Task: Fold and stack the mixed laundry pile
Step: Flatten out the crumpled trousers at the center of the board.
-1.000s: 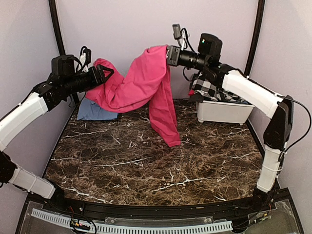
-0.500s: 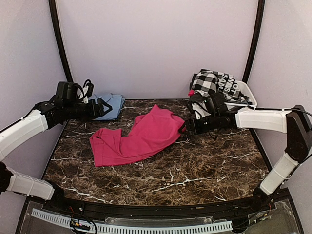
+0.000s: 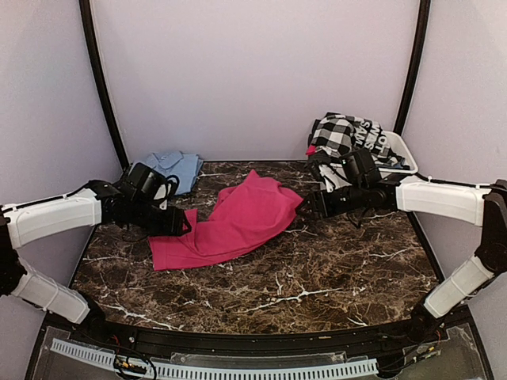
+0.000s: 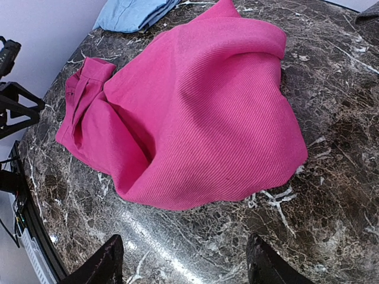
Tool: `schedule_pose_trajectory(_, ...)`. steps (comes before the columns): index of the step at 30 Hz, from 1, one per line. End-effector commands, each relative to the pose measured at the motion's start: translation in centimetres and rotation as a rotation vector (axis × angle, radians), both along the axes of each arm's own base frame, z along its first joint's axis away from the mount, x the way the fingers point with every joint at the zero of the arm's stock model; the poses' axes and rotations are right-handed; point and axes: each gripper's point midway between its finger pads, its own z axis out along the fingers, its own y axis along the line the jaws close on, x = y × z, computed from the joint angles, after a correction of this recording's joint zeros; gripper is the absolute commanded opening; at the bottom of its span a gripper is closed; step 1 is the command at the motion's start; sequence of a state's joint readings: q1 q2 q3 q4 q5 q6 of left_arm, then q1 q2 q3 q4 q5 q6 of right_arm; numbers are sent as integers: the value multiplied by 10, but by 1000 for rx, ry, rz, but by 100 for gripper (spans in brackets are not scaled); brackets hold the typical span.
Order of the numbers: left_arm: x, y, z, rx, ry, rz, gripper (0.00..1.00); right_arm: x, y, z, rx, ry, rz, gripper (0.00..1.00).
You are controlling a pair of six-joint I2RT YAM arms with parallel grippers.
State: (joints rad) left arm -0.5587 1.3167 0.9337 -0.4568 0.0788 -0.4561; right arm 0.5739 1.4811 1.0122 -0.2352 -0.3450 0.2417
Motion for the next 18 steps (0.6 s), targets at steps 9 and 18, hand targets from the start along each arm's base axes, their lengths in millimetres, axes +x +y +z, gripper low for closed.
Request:
schedule_pose_trajectory(9, 1, 3, -50, -124, 133, 278, 65, 2, -9, 0, 43, 0, -30, 66)
schedule_pose_trajectory(18, 9, -11, -76, -136, 208, 325, 71, 3, -20, 3, 59, -1, -56, 66)
